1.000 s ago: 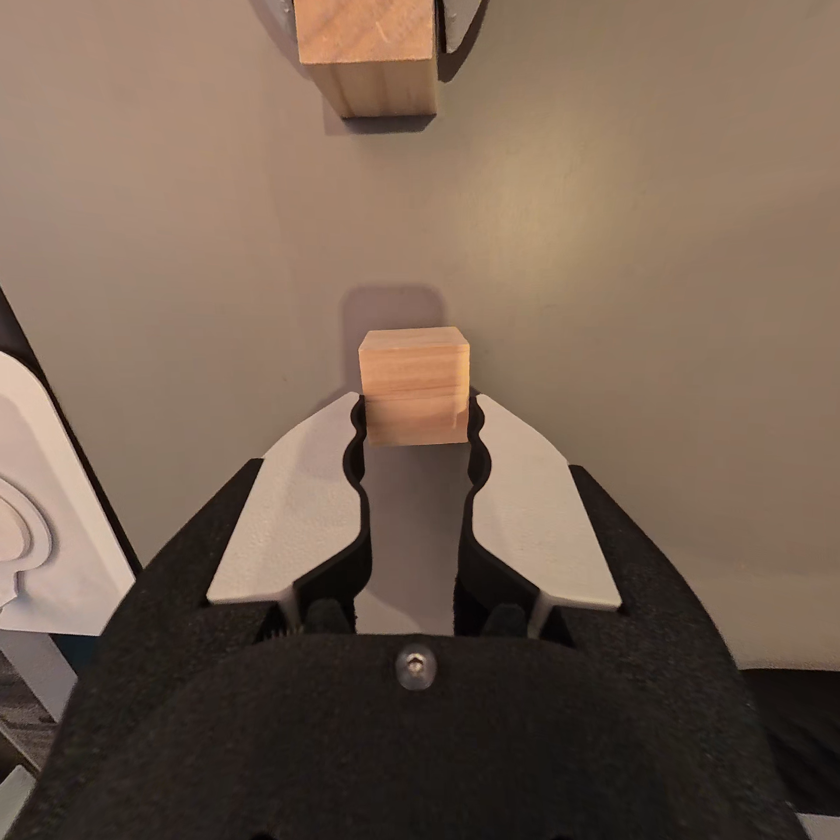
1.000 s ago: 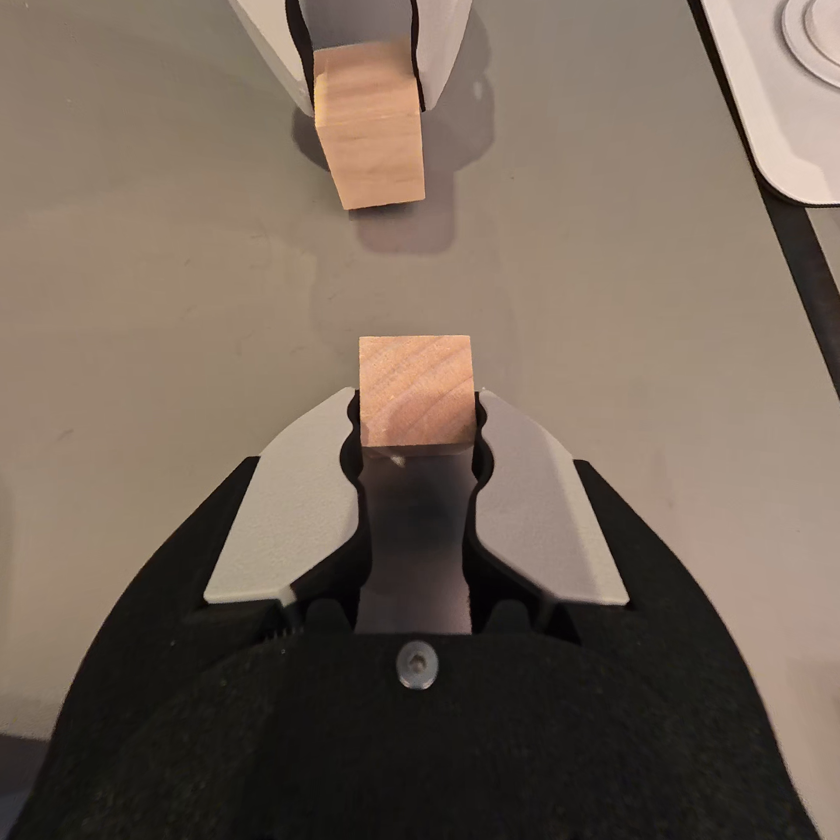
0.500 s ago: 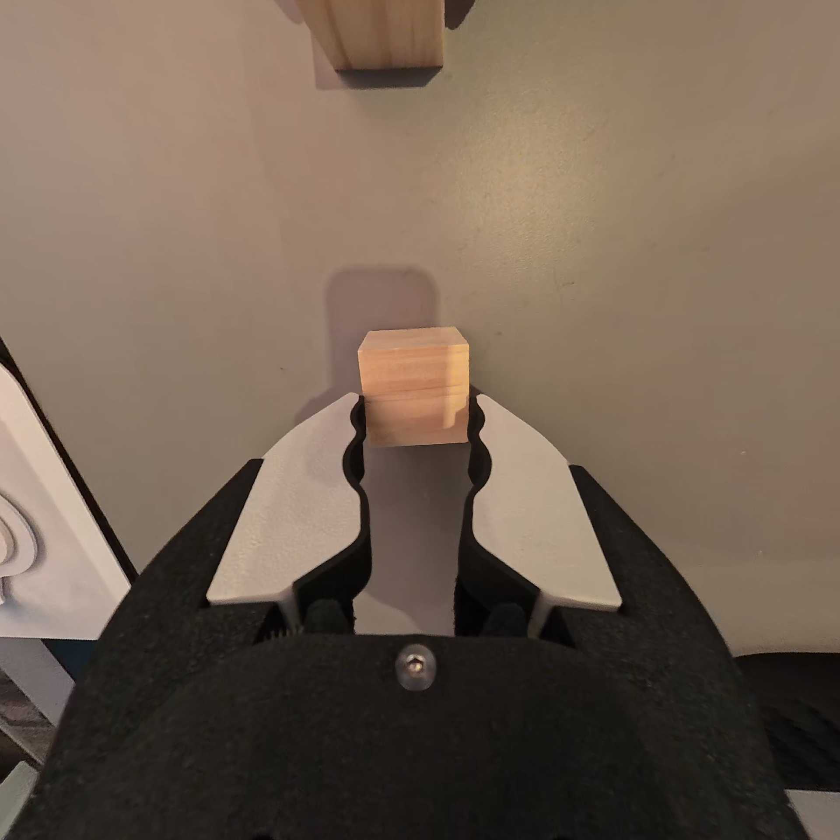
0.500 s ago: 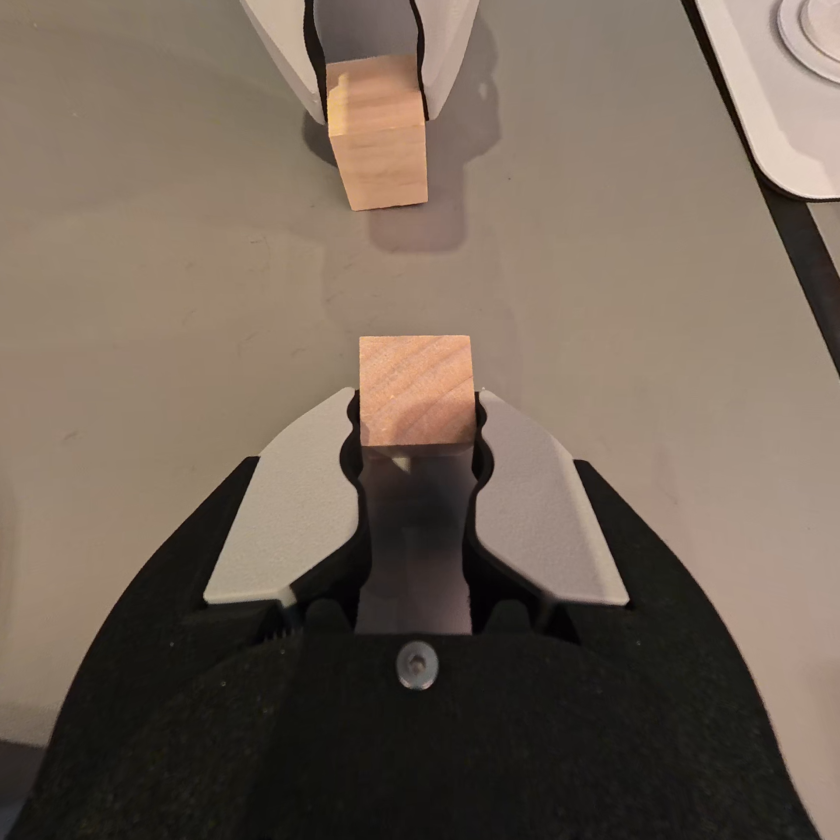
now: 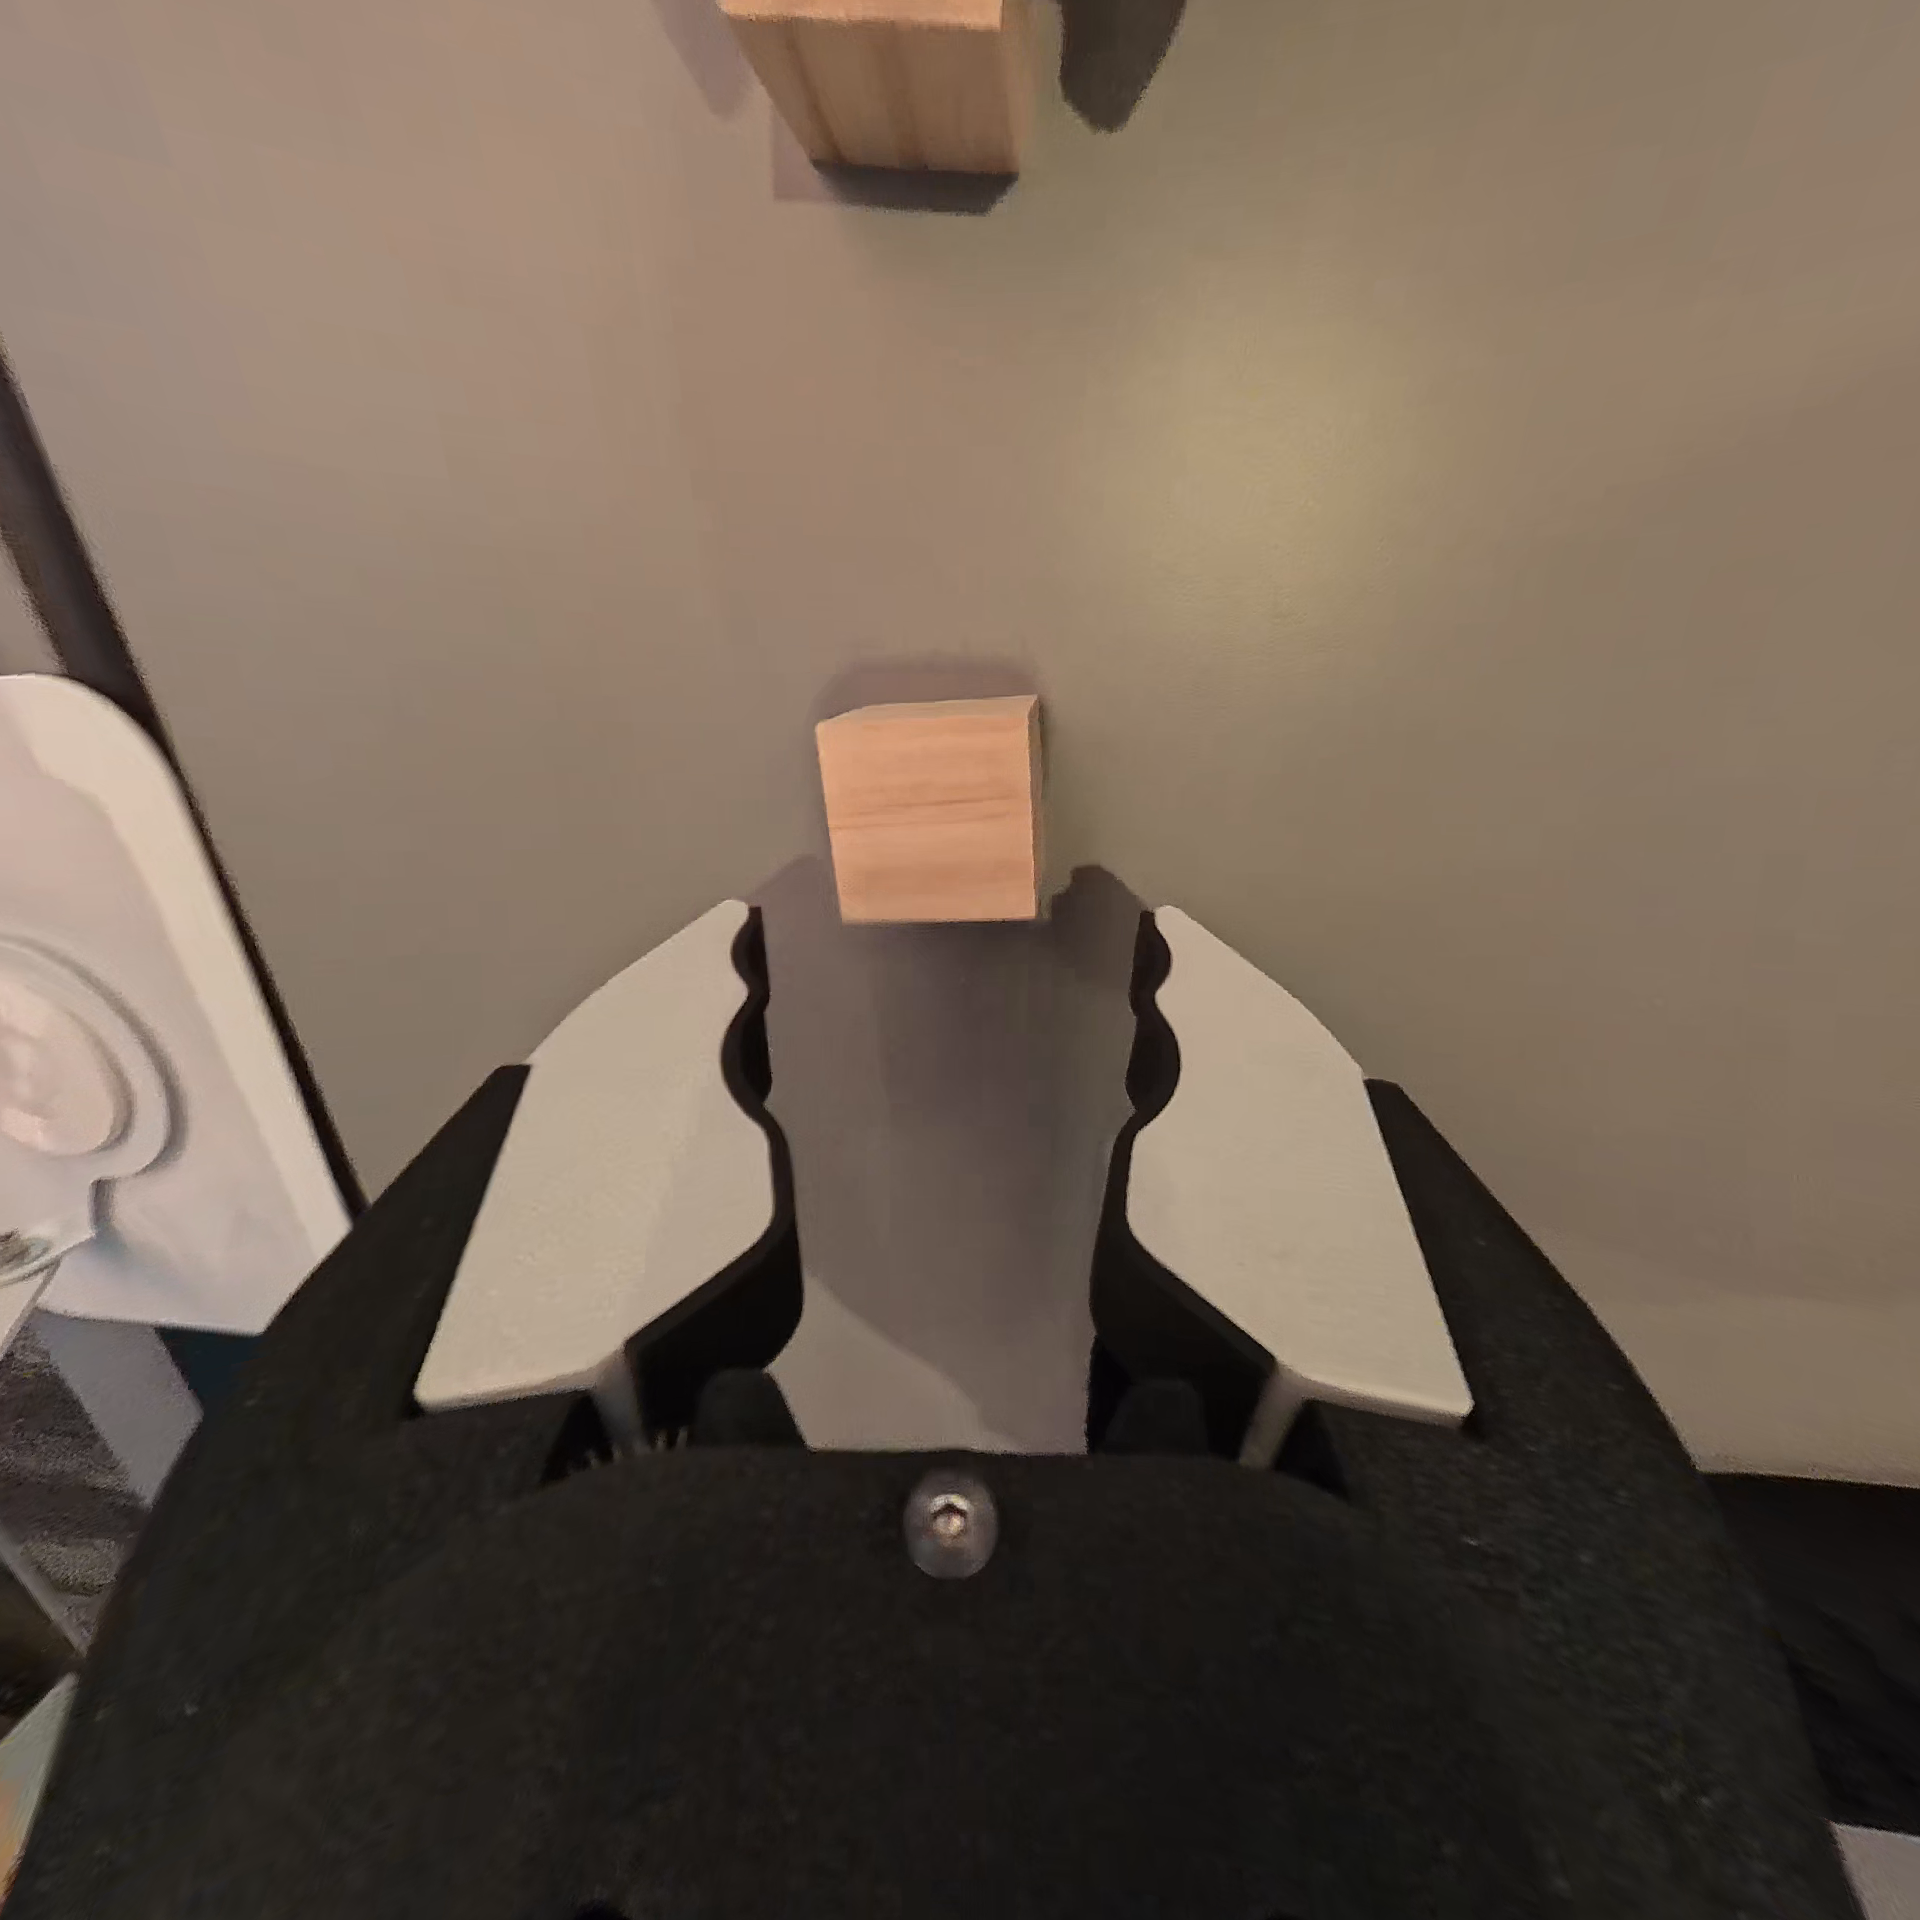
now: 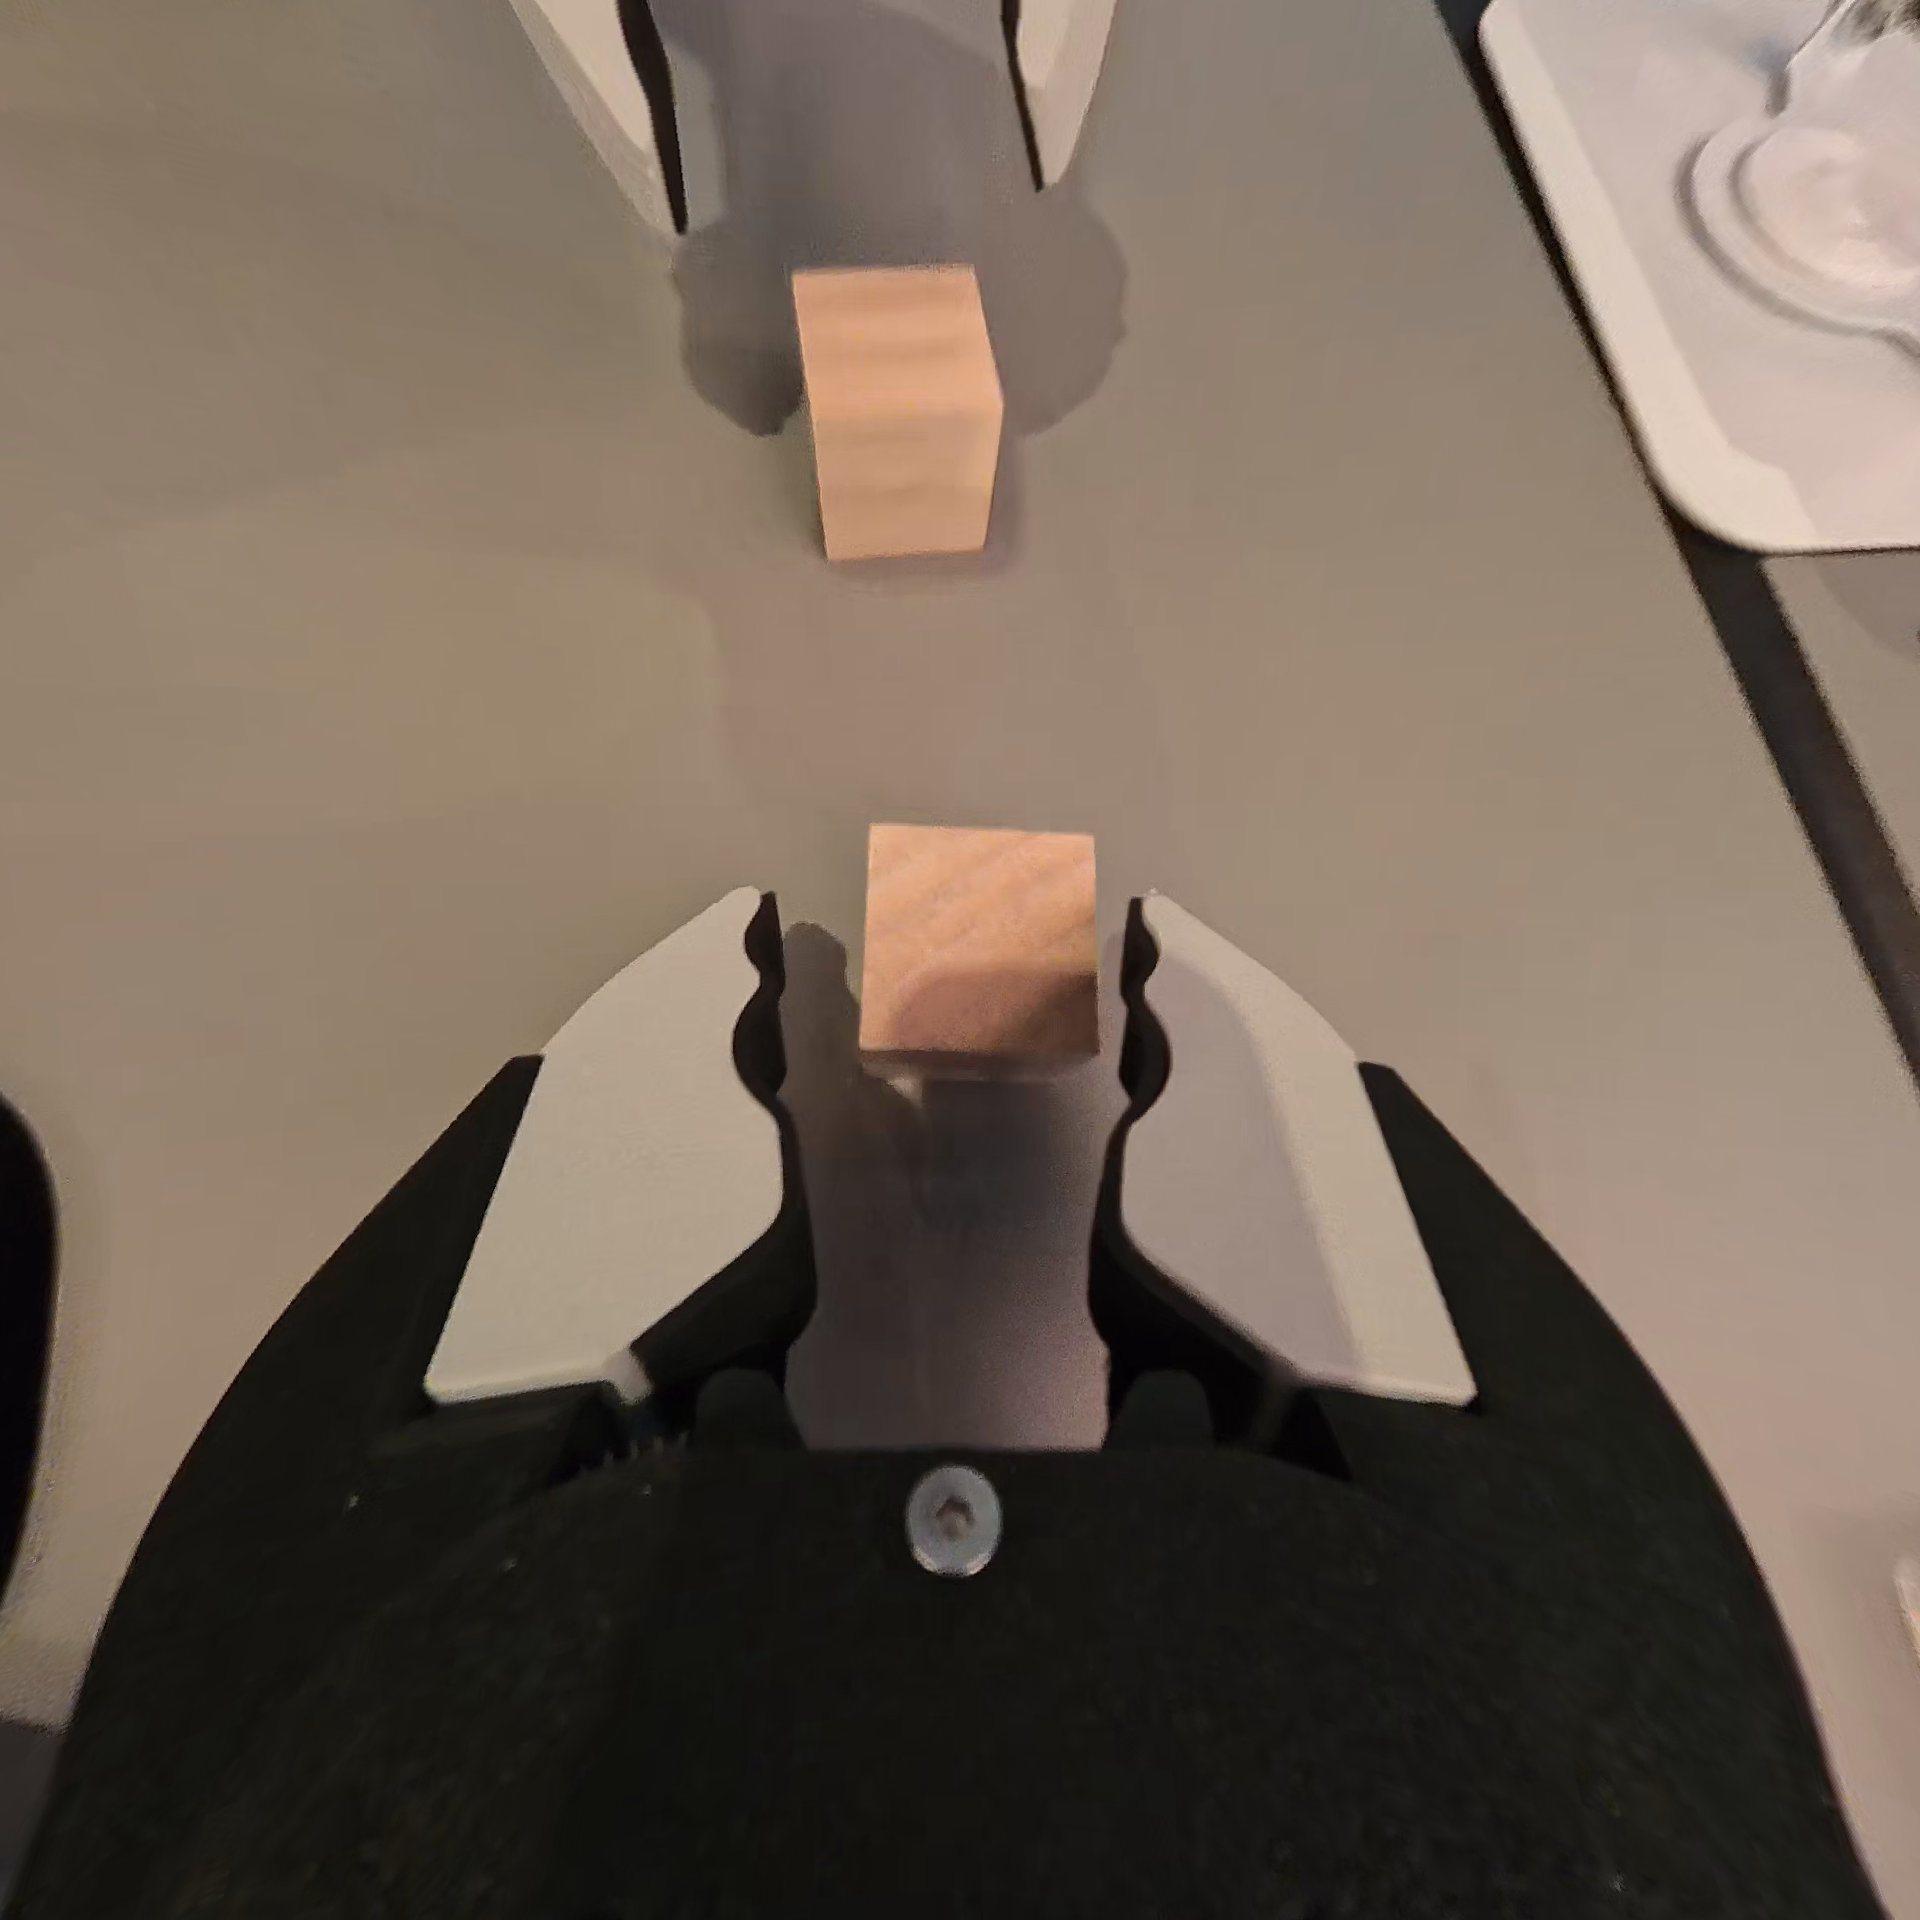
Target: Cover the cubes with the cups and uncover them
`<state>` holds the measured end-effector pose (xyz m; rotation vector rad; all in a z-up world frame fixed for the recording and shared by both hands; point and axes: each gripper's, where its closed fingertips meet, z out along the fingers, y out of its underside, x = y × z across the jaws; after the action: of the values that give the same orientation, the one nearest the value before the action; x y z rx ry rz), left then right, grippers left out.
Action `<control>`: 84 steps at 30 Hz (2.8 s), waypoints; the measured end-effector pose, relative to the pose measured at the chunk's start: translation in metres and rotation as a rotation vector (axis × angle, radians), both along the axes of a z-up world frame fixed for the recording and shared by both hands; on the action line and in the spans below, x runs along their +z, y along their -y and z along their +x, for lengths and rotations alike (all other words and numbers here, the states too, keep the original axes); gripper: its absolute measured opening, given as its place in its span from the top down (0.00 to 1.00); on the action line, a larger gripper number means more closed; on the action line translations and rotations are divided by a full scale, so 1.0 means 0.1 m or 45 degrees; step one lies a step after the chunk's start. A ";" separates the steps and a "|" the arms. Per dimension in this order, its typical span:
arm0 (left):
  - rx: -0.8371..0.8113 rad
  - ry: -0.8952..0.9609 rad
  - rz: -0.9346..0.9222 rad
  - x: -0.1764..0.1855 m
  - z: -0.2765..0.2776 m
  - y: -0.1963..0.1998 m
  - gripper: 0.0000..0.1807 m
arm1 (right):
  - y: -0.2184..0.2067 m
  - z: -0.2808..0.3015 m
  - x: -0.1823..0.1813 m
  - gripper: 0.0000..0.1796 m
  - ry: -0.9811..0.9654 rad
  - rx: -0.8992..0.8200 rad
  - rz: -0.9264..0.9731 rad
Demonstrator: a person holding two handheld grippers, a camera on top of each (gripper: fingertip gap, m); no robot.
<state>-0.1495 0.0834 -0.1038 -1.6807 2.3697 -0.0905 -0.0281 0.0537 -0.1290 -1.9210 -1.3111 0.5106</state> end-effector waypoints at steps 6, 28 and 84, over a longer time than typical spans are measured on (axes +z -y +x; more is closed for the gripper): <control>0.085 0.482 0.117 1.04 -0.11 0.12 0.66 | -0.06 -0.15 0.55 0.62 -0.022 -0.066 0.248; 1.578 0.244 0.348 0.64 -4.70 -0.18 0.65 | -0.10 -0.88 1.75 0.63 -0.010 -0.241 0.611; 0.262 0.175 0.042 0.02 -1.13 -0.15 0.75 | 0.12 0.04 1.61 0.65 -0.013 -0.391 0.531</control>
<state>-0.2628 0.0981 -0.1016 -1.8293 2.0777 -0.1262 -0.0245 0.0416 0.0317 -1.7174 -0.9952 0.0821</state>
